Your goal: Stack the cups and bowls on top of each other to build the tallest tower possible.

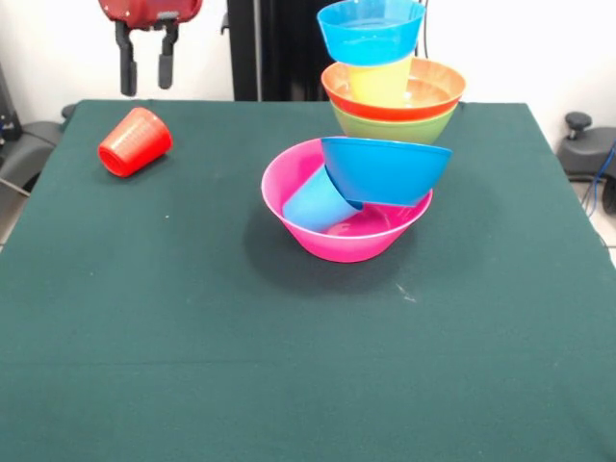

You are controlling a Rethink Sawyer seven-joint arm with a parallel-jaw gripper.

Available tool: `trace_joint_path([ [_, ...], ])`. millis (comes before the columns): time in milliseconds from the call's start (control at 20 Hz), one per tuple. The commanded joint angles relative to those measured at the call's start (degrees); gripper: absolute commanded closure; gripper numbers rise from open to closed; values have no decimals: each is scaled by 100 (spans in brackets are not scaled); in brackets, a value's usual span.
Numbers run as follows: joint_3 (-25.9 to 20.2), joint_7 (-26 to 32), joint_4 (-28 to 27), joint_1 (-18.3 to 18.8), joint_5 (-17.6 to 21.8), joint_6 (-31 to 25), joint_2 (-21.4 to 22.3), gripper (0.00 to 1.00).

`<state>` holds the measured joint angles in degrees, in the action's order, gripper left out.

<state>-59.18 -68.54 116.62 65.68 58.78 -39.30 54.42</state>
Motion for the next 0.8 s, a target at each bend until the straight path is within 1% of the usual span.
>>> trace_joint_path([
  [50,680,-1148,641,-967,815,392,560,0],
  [200,1008,-1576,742,-1352,910,557,504,0],
  [450,1400,-1947,1006,-1772,1068,921,656,0],
  [600,1697,-2347,1089,-2060,1483,1191,684,0],
  [800,1973,-2584,1074,-2189,1660,1554,618,0],
])
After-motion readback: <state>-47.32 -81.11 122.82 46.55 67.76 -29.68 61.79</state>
